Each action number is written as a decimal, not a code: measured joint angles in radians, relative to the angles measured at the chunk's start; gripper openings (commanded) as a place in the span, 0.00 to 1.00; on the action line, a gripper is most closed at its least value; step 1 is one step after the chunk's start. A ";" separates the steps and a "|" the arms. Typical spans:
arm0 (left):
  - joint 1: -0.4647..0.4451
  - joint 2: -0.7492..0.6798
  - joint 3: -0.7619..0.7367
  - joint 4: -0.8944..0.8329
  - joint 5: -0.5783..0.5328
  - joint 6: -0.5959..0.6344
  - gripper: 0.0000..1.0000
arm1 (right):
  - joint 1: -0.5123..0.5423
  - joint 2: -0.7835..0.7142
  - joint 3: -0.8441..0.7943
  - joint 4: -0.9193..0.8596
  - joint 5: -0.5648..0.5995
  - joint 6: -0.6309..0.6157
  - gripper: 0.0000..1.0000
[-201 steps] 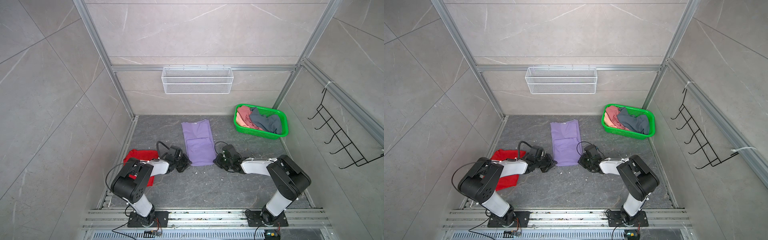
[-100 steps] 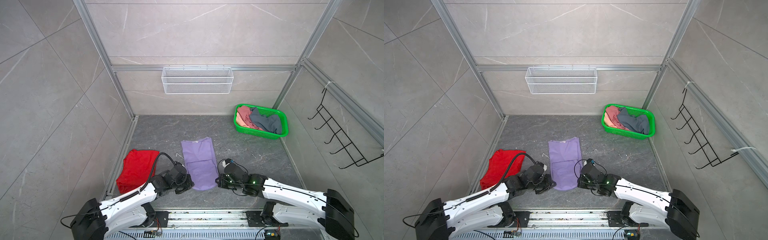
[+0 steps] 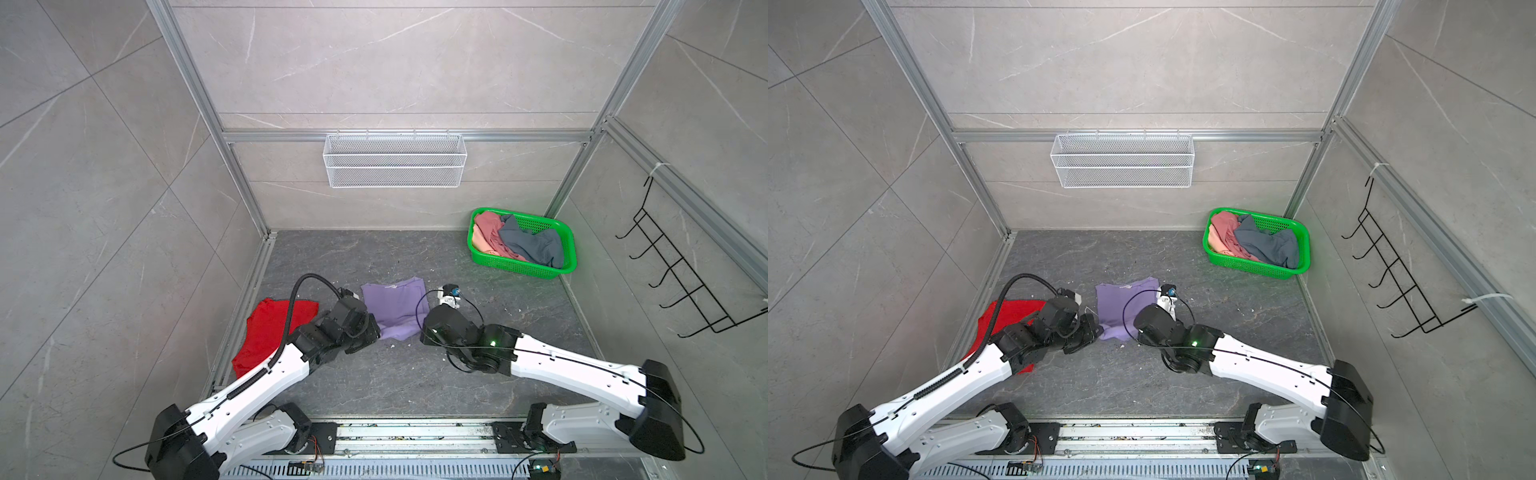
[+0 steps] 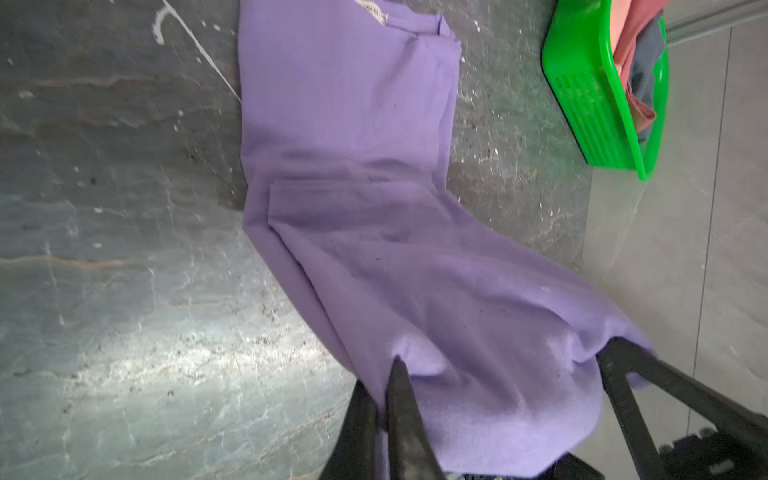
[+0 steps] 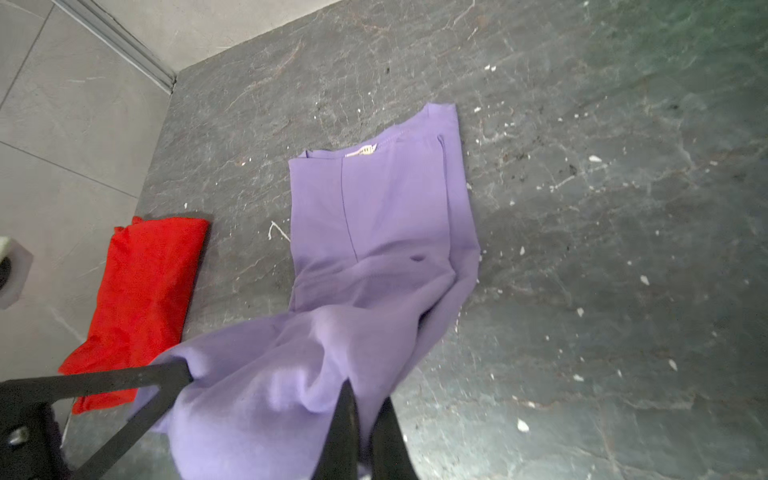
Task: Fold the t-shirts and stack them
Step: 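Grasp the near end with both grippers and fold it over toward the far end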
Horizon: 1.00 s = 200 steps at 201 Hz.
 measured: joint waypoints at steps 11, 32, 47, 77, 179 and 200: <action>0.050 0.048 0.022 0.010 0.024 0.027 0.00 | -0.020 0.058 0.034 0.015 0.006 -0.022 0.00; 0.136 0.141 0.060 0.045 0.085 0.072 0.00 | -0.075 0.134 0.058 0.056 0.004 -0.045 0.00; 0.186 0.214 0.088 0.078 0.142 0.099 0.00 | -0.126 0.182 0.067 0.087 -0.008 -0.050 0.00; 0.262 0.415 0.187 0.133 0.247 0.155 0.00 | -0.224 0.304 0.113 0.150 -0.049 -0.050 0.00; 0.415 0.870 0.487 0.235 0.426 0.187 0.26 | -0.434 0.687 0.367 0.320 -0.252 -0.052 0.35; 0.456 0.952 0.556 0.303 0.482 0.164 0.33 | -0.467 0.702 0.365 0.377 -0.277 -0.051 0.50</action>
